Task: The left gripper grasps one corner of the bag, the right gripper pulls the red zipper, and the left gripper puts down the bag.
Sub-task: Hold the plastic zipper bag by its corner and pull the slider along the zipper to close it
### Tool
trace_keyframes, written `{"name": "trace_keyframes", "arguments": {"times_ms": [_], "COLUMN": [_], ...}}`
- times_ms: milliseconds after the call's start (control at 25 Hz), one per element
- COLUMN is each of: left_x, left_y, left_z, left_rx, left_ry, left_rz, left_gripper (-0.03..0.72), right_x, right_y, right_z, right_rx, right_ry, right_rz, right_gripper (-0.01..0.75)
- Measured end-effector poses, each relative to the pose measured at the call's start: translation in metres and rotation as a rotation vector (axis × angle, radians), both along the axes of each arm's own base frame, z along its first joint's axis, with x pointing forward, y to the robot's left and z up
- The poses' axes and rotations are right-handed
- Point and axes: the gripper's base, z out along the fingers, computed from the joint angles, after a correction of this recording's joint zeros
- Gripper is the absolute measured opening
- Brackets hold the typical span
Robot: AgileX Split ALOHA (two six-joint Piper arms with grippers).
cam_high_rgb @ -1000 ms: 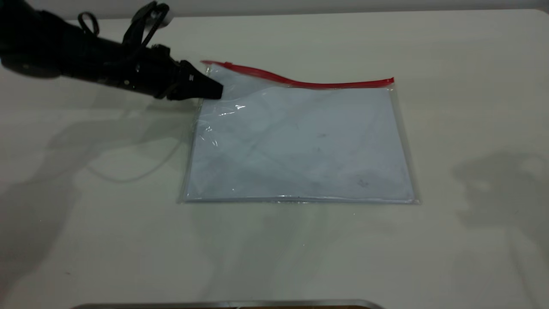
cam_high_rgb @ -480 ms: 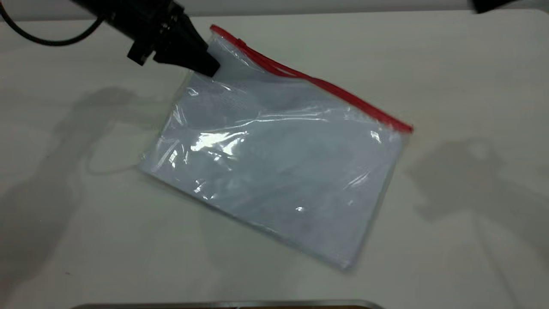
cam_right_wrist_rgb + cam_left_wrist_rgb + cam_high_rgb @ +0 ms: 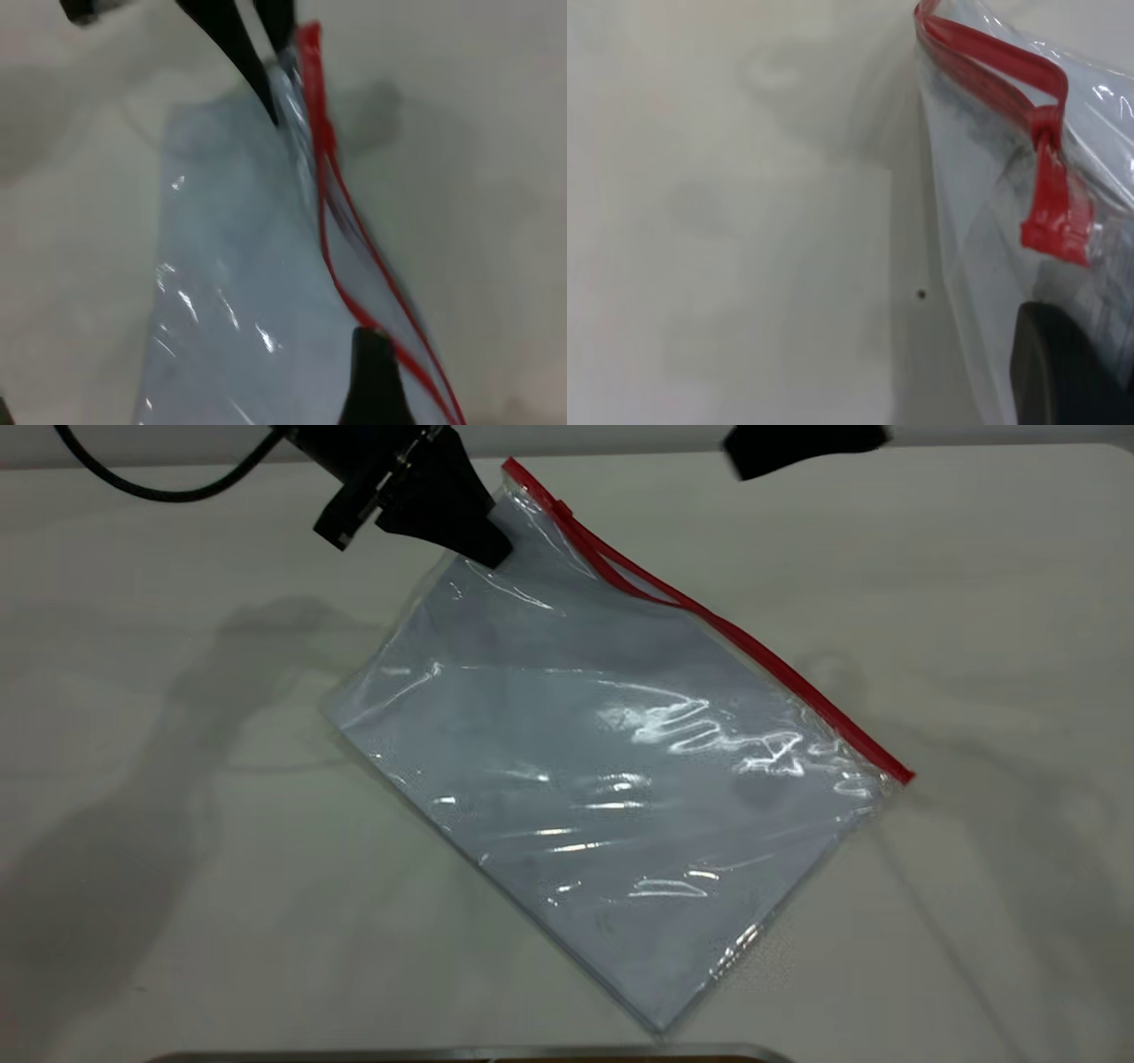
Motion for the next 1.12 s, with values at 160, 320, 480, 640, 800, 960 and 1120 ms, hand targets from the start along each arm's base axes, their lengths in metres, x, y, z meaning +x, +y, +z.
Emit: {"name": "trace_keyframes", "arguments": {"times_ms": [160,320,480,640,800,960,1120], "left_x": [-0.003,-0.003,-0.005,-0.006,-0.008,-0.010,-0.010], "left_y": [-0.009,-0.016,-0.021,-0.030,-0.045,-0.053,-0.055], "left_z": [0.000,-0.002,-0.002,-0.002,-0.002,-0.002,-0.002], "left_rx": [0.003,0.010,0.014,0.008,0.000,0.003,0.006], "left_ry": [-0.006,-0.021,-0.028,-0.039,-0.062,-0.077,-0.084], "left_rz": [-0.014,-0.014,-0.020,-0.017,-0.003,-0.005,-0.003], "left_gripper": [0.053,0.053,0.053,0.053,0.053,0.053,0.053], "right_x": [0.017,0.027,0.031,0.034,0.035,0.036,0.036], "right_y": [0.013,0.020,0.023,0.024,0.024,0.024,0.024], "right_z": [-0.020,-0.035,-0.046,-0.054,-0.062,-0.065,-0.064], "right_rx": [0.076,0.127,0.139,0.152,0.156,0.155,0.160], "right_ry": [0.041,0.084,0.108,0.126,0.146,0.151,0.148], "right_rz": [0.078,0.133,0.147,0.133,0.124,0.122,0.118], "right_gripper": [0.586,0.586,0.586,0.586,0.586,0.561,0.463]}}
